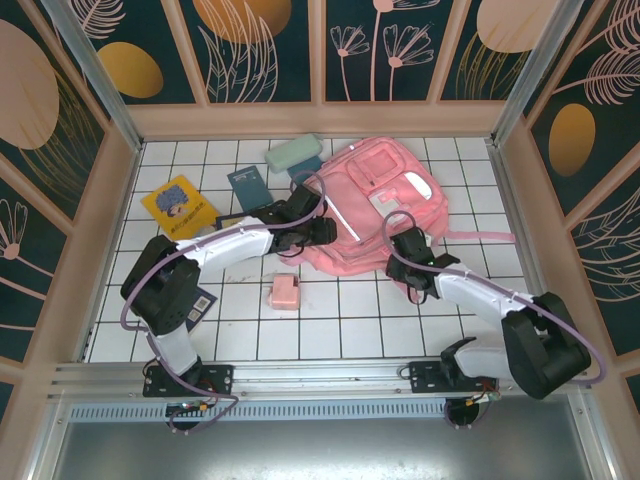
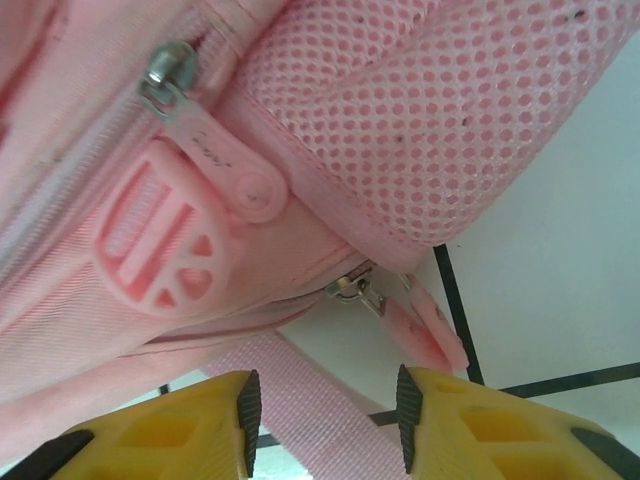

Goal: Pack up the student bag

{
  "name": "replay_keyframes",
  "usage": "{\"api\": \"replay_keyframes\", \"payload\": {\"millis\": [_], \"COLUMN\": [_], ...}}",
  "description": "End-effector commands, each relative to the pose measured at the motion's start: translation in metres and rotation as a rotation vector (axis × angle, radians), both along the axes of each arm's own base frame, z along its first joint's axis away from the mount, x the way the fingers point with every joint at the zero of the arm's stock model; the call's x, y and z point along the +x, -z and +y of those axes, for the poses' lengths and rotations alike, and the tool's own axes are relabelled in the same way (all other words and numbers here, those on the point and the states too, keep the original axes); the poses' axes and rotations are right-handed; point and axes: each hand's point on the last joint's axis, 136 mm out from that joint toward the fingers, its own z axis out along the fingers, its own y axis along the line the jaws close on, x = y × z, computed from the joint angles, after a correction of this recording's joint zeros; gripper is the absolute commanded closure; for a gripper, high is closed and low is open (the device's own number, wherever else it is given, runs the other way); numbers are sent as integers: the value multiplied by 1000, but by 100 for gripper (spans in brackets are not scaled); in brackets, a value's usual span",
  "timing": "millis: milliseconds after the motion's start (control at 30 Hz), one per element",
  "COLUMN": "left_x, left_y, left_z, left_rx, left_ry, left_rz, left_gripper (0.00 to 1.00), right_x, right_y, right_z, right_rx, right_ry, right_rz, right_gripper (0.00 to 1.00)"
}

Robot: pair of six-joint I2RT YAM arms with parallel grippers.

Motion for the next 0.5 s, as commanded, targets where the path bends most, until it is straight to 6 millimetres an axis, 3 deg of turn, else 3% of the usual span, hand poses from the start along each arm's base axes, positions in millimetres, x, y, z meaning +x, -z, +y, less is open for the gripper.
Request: {"api": "replay_keyframes", "payload": {"millis": [0,467], "left_x": [2,-1], "left_y": [2,18], "left_z": [-7,-9], "left_rx": [-42,-10], "left_ry": [-14,1], "left_rz": [1,23], "left_gripper": [51,51], "right_x": [6,15], "right_y": [3,-1], "right_z": [-3,-7], "right_rx": [-47,-90], "right_ry": [-6,-26], "right_rz": [-10,-34], "right_gripper": [57,58]}}
